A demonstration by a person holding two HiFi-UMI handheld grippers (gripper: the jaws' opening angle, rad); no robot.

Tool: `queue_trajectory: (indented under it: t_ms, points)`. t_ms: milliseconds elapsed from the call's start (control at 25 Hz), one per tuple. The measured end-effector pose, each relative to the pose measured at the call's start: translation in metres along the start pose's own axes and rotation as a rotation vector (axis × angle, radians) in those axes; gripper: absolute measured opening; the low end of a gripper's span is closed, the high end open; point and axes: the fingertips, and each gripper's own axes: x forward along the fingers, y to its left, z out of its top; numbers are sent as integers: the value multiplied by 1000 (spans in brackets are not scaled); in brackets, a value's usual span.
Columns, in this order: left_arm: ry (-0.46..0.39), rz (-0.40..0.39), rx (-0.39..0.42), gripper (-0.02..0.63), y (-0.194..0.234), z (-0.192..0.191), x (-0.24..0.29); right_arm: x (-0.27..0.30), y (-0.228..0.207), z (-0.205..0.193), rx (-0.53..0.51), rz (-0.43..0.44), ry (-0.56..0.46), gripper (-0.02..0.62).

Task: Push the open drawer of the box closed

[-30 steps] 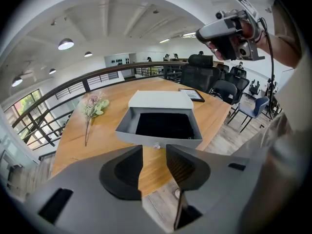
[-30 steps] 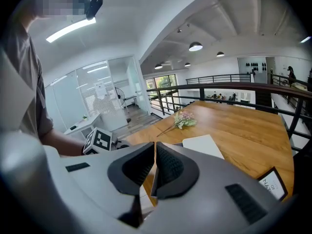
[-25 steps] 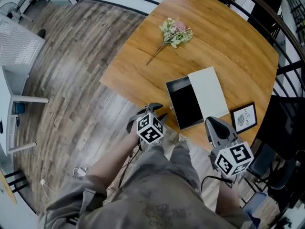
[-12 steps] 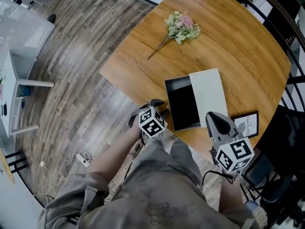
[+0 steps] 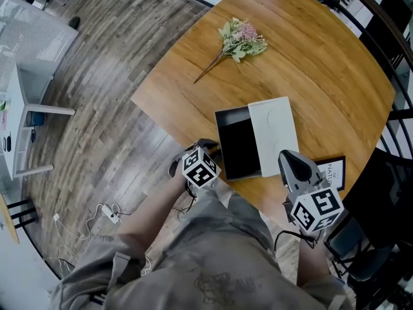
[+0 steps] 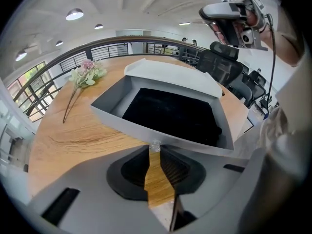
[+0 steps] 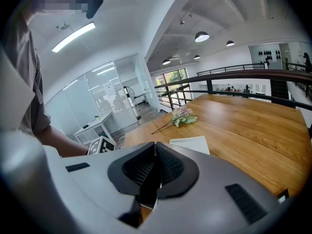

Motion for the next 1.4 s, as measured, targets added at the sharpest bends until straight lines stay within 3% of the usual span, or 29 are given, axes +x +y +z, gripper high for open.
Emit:
queue_trajectory:
  t_ms: [640, 1000, 1240, 1400]
  points:
    - [-19, -57, 18, 81, -20, 69, 27, -18, -35, -9, 30, -3, 0, 38]
    - [-18, -56, 41, 81, -30, 101, 47, -39, -59, -32, 93, -49, 15, 38]
    - [5, -6, -26, 106, -30, 99, 42, -52, -59, -27, 81, -43, -7, 38]
    - [26, 111, 11, 110, -22, 93, 23, -57, -54, -14, 35, -22, -41, 38]
